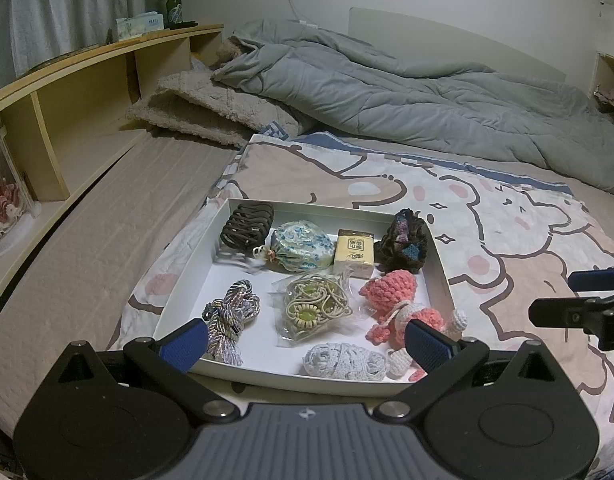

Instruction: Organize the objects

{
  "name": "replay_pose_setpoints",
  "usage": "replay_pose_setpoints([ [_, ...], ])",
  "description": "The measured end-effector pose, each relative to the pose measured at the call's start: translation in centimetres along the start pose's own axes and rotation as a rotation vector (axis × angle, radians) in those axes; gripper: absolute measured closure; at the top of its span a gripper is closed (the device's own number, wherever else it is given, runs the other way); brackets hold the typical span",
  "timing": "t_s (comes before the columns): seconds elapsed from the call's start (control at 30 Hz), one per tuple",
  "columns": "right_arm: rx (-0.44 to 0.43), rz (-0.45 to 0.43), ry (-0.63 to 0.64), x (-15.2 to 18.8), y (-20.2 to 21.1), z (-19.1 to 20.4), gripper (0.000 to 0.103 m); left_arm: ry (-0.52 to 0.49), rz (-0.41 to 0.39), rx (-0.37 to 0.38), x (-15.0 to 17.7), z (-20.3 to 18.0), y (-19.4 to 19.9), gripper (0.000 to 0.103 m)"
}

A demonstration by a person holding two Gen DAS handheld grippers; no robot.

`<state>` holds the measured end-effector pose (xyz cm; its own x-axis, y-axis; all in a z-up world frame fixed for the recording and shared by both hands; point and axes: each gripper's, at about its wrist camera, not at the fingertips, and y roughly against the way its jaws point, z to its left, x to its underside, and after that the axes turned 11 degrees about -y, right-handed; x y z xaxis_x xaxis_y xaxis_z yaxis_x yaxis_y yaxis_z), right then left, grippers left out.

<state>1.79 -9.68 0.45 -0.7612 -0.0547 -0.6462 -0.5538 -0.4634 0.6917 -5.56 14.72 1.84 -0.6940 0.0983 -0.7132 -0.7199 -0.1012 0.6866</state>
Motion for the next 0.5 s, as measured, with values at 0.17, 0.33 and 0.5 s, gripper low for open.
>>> replay_pose_setpoints([
  [0.17,0.001,-0.001,0.000,-0.02,0.00,-0.04,0.000,0.001,0.001,0.000,0.00,0.00,0.00,0.000],
  [0.33,0.000,0.001,-0.001,0.06,-0.06,0.11,0.000,0.003,0.004,0.002,0.08,-0.03,-0.01,0.000],
  [0.5,-0.001,0.001,-0.001,0.06,-0.07,0.13,0.000,0.003,0.006,0.002,0.11,-0.03,0.03,0.000],
])
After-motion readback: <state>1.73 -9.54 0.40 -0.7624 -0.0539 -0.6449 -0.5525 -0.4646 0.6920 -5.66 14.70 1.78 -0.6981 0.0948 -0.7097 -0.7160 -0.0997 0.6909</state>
